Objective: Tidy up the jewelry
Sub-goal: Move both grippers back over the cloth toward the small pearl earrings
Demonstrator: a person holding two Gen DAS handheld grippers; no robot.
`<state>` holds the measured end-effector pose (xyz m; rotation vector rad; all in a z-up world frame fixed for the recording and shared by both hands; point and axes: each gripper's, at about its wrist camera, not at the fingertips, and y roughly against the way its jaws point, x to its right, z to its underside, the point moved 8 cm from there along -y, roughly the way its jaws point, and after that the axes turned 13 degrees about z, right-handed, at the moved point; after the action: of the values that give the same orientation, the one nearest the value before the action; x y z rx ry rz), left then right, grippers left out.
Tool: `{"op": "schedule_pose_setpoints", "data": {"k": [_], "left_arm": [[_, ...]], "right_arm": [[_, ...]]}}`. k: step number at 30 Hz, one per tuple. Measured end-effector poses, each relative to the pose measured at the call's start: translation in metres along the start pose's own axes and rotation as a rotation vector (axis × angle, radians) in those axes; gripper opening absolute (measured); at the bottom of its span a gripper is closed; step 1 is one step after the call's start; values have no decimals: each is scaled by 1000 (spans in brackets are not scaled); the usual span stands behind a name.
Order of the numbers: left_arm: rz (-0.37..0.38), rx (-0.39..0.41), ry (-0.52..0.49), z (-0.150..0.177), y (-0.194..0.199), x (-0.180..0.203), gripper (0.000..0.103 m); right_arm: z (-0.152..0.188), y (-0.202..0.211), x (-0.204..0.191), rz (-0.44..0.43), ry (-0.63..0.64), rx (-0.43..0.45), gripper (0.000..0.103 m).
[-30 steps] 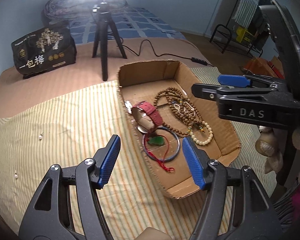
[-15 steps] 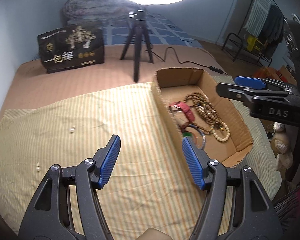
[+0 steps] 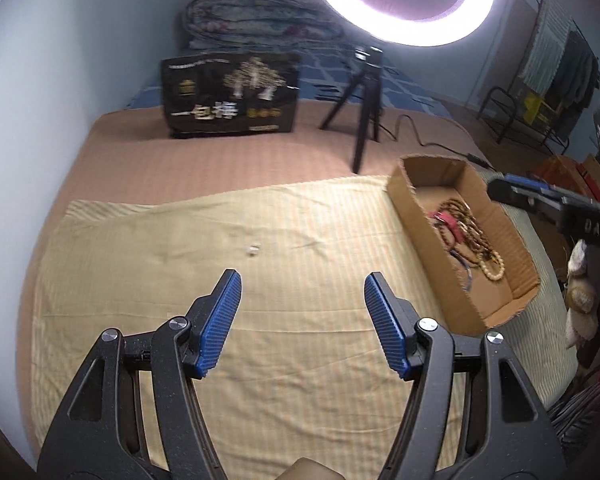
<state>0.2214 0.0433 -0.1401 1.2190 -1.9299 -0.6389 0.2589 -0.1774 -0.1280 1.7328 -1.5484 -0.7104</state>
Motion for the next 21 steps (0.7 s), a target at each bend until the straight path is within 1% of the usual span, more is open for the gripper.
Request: {"op": "schedule_pose_setpoints", "data": {"k": [2,6,10,15,19,20,21], "left_arm": [[7,1,16,-2,6,-14,66],[-18,15,37,3,18,-48,66],[-34,25,79,15,20,-82,66],[-33,46,134,35,17,-115,66],[-29,46,142,50,6,-128,65],[-28,45,137,53,3,-129,61],[-28,41,131,56,0,-130,59]], "right_arm": [[1,-1,-12,-21,8,6,70],[2,-2,-39,-36,58,23,70],[6,-9,-72,-58,123,39,70],[18,-31,-104,-69,188,45,70],[24,-52,-119,-87,203,40,70],[27,-61,-124,-92,204,30,70],[30,-67,-127,-95,205,23,70]]}}
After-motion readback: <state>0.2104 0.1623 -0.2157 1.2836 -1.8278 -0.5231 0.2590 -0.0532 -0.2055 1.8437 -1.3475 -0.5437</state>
